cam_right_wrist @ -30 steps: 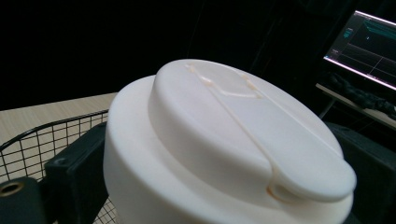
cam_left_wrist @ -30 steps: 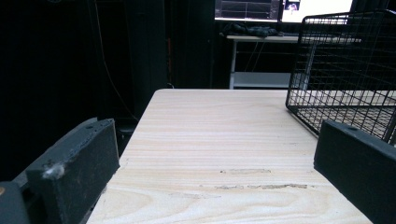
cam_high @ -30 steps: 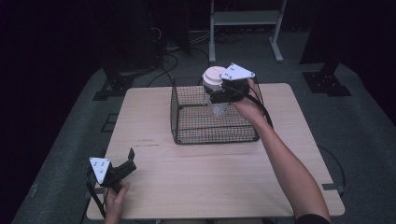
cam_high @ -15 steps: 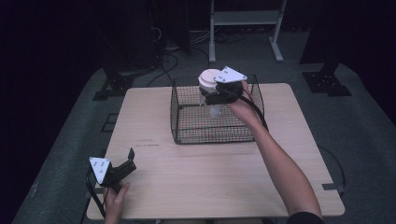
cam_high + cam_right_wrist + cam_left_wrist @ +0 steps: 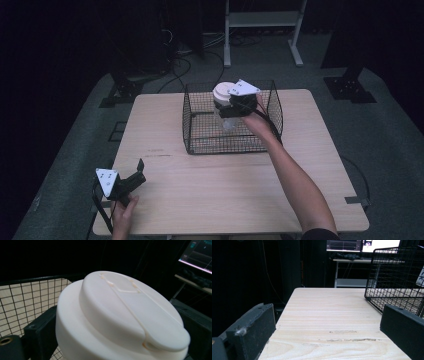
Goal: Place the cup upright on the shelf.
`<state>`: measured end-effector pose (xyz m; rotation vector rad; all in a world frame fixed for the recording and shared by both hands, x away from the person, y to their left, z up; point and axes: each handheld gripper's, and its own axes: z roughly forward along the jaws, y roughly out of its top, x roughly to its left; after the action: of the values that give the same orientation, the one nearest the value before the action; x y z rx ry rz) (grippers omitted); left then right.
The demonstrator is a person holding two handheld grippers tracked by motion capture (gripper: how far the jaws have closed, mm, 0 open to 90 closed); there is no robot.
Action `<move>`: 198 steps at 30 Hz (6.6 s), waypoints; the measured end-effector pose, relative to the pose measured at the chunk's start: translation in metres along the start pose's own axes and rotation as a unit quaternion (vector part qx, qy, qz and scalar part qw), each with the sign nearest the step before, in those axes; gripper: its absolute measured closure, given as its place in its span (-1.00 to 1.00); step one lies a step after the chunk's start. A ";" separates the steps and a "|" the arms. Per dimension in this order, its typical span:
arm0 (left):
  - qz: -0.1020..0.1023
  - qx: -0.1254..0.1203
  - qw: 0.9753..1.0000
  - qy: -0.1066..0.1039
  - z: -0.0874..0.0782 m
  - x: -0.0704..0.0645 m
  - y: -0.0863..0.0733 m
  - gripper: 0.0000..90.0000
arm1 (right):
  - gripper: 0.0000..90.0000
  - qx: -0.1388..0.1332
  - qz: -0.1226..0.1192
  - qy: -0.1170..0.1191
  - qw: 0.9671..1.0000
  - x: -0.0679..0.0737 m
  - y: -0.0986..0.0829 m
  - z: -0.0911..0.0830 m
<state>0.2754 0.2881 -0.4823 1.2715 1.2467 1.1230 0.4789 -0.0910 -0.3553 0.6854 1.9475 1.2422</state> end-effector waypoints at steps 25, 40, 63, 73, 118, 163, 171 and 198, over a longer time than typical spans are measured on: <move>0.001 -0.001 1.000 0.001 0.000 0.000 0.000 -1.00 | -0.91 0.034 0.010 -0.007 0.999 0.000 -0.031 0.017; 0.002 0.000 1.000 0.000 0.000 0.000 0.000 -1.00 | -0.92 0.041 0.010 -0.003 0.999 -0.005 -0.033 0.016; 0.001 -0.001 1.000 0.000 0.000 0.000 0.000 -1.00 | -0.93 0.044 0.007 -0.002 0.999 -0.005 -0.032 0.014; 0.002 0.000 1.000 0.000 0.000 0.000 0.000 -1.00 | -0.93 0.033 0.008 -0.004 0.999 -0.006 -0.028 0.010; 0.003 0.000 1.000 0.003 -0.001 -0.001 0.000 -1.00 | -0.93 -0.021 0.003 -0.006 1.000 -0.013 0.006 -0.040; 0.008 0.000 1.000 0.001 0.000 -0.002 0.000 -1.00 | -0.92 -0.016 0.007 0.007 1.000 -0.009 -0.035 -0.117; 0.009 0.000 1.000 0.002 0.000 -0.003 0.000 -1.00 | -0.92 -0.009 0.013 0.011 1.000 -0.006 -0.051 -0.129; 0.011 0.001 1.000 0.003 0.000 -0.003 0.000 -1.00 | -0.92 -0.006 0.010 0.019 1.000 0.007 -0.084 -0.171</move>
<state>0.2751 0.2855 -0.4822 1.2872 1.2418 1.1426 0.3341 -0.2103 -0.3862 0.6813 1.9674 1.2865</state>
